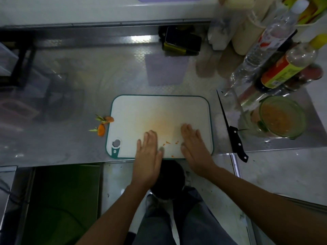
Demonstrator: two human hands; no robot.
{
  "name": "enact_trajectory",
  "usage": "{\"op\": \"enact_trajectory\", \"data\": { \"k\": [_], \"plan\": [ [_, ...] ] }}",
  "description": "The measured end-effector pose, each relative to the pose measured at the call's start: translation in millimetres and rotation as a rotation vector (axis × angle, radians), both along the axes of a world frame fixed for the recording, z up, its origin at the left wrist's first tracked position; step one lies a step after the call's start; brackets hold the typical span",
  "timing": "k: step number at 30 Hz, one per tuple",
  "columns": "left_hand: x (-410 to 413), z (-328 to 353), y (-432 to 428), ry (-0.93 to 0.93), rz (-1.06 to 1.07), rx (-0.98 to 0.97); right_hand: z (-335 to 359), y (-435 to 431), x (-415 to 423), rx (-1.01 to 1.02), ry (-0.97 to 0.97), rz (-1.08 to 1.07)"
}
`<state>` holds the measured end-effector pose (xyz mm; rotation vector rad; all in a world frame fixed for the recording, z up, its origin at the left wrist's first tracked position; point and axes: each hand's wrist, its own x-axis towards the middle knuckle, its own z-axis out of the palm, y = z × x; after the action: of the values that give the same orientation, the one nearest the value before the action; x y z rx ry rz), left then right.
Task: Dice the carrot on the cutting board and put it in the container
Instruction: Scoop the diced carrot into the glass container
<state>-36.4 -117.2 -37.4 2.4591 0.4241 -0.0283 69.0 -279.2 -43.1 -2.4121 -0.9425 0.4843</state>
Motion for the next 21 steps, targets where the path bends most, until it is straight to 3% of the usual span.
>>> {"op": "enact_trajectory", "data": {
  "k": [2, 5, 7, 10, 13, 16, 18, 21],
  "plan": [
    [-10, 1, -21, 0.01, -0.075, -0.063, -2, 1, -22, 0.023, 0.003, 0.089],
    [-18, 11, -31, 0.015, -0.007, -0.252, 9, -1, -31, 0.143, 0.131, 0.041],
    [-18, 17, -23, -0.043, 0.083, -0.197, 10, -6, -26, 0.189, 0.081, -0.084],
    [-23, 11, -9, -0.026, 0.115, -0.085, 8, -10, -30, 0.104, 0.055, -0.206],
    [-28, 1, -20, 0.008, -0.041, -0.059, 5, 1, -53, 0.013, 0.025, -0.046],
    [-29, 0, -32, -0.006, -0.081, -0.135, 7, 9, -62, 0.099, 0.141, 0.015],
    [-30, 4, -29, -0.036, -0.018, -0.147, 9, 5, -54, 0.195, 0.133, -0.084],
    [-33, 10, -16, -0.075, 0.131, -0.07, 9, -6, -41, 0.15, 0.11, -0.24]
  ]
}}
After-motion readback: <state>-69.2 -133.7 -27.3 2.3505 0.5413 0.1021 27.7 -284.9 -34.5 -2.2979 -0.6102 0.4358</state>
